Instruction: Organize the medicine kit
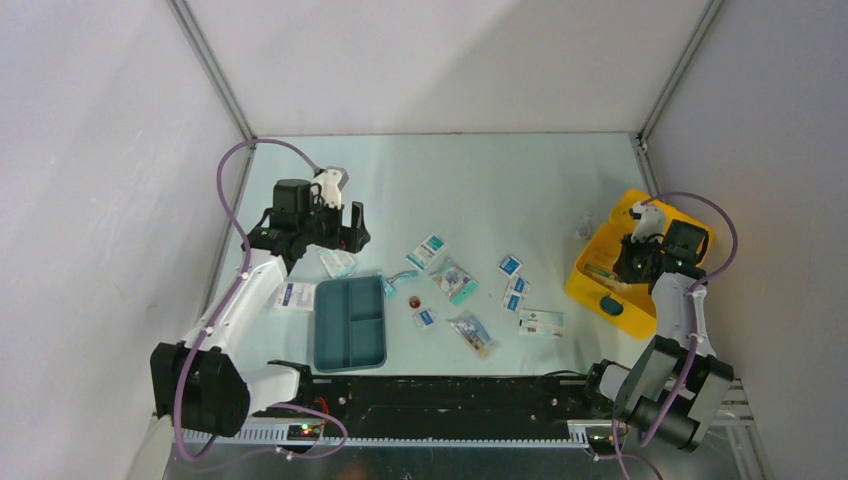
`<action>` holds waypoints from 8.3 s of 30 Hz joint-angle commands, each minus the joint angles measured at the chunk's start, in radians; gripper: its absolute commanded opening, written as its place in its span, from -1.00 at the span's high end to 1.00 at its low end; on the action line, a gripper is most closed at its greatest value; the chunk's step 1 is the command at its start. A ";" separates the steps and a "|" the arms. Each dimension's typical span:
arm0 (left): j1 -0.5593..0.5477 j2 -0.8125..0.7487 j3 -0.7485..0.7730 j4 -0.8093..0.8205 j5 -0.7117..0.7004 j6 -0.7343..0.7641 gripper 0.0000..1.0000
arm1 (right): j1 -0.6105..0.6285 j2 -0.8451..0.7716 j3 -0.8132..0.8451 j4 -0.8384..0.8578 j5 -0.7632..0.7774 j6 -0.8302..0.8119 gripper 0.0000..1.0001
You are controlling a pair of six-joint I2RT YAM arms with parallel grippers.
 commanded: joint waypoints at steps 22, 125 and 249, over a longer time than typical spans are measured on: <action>-0.007 -0.020 0.029 0.014 -0.017 0.038 -0.92 | -0.036 0.065 0.016 0.141 -0.024 0.148 0.68; -0.112 -0.067 -0.012 -0.035 -0.075 0.127 -0.91 | 0.616 0.093 0.587 -0.407 0.293 0.181 1.00; 0.346 0.761 0.283 -0.280 0.076 -0.273 0.01 | 0.912 0.290 0.440 -0.263 0.265 0.169 -0.26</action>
